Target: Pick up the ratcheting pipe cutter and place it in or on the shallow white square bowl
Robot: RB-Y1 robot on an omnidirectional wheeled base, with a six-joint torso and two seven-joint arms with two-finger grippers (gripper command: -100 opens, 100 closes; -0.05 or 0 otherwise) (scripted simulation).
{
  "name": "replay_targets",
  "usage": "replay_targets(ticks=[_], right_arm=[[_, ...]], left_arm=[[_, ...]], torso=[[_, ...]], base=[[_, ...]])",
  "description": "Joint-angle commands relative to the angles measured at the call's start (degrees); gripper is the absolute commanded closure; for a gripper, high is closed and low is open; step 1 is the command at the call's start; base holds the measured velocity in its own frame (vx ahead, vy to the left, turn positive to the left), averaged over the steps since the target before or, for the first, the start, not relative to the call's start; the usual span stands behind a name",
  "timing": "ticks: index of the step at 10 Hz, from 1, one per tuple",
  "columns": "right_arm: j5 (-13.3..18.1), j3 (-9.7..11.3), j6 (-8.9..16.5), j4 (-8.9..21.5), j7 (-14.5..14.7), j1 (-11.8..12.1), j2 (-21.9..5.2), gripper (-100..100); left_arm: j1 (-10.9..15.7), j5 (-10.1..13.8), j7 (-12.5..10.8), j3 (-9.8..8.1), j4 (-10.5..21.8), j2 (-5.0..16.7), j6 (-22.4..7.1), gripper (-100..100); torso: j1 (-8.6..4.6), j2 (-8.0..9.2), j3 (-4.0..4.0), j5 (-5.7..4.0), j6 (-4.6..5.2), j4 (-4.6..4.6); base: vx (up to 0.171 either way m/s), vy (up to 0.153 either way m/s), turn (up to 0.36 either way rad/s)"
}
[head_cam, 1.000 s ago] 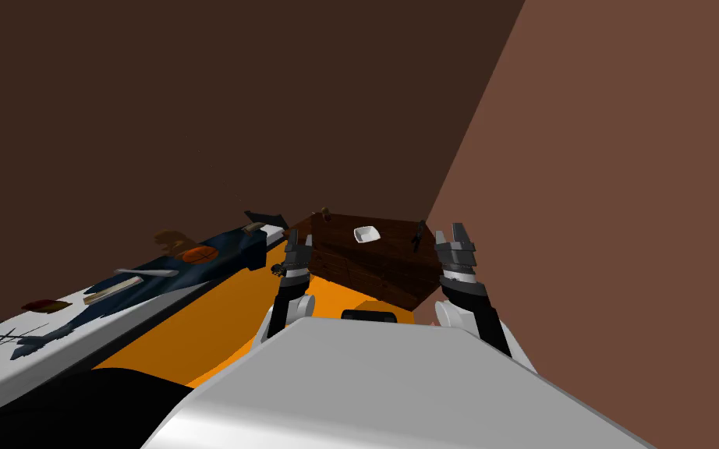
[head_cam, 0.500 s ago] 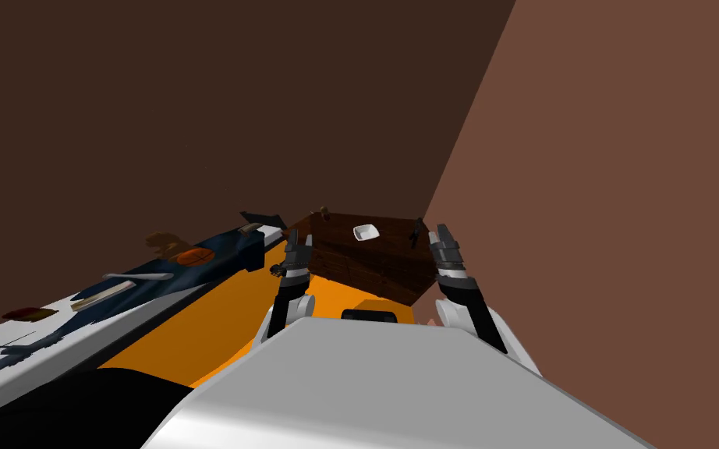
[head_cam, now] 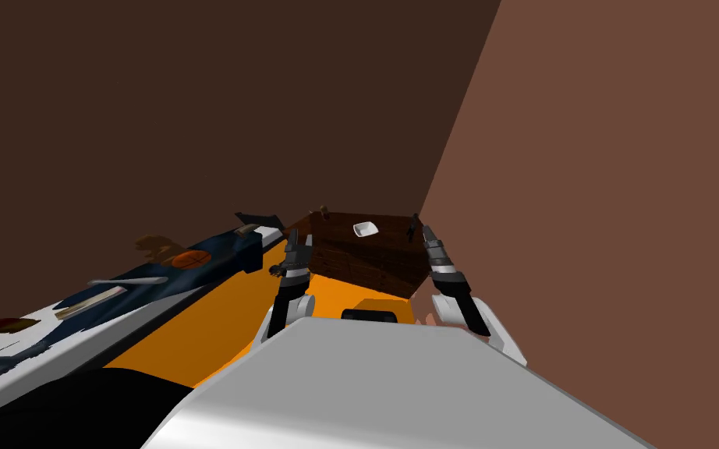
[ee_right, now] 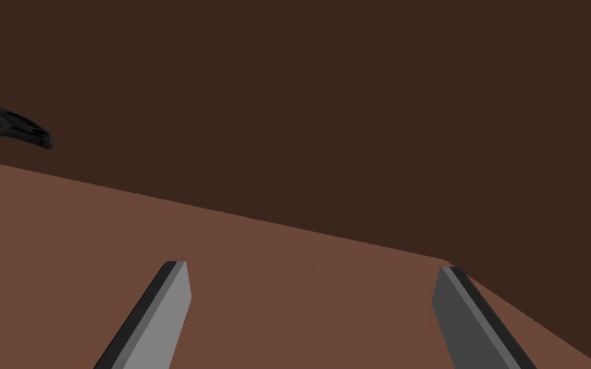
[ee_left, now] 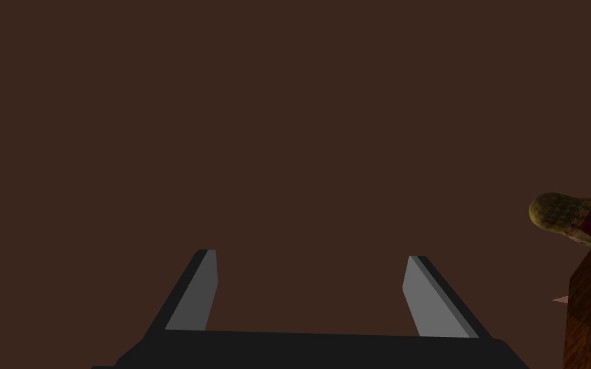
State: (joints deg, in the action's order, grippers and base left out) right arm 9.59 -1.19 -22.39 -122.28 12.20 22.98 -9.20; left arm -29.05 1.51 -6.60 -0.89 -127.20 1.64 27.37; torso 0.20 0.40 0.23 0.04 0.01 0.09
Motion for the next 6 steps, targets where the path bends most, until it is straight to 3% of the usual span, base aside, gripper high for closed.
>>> replay_targets(ticks=[1,6], right_arm=[[1.98,0.35,0.6,1.64,2.79,-1.13,-0.13,-100],[8.09,0.02,2.67,7.29,10.56,-4.93,-0.92,-100]], left_arm=[[0.0,0.0,0.0,0.0,0.0,0.0,0.0,0],[0.0,0.0,0.0,0.0,0.0,0.0,0.0,0]], torso=[[0.0,0.0,0.0,0.0,0.0,0.0],[-0.02,-0.16,-0.09,-0.01,-0.01,-0.03]], base=[[-0.107,0.044,-0.074],[-0.081,0.041,-0.072]])
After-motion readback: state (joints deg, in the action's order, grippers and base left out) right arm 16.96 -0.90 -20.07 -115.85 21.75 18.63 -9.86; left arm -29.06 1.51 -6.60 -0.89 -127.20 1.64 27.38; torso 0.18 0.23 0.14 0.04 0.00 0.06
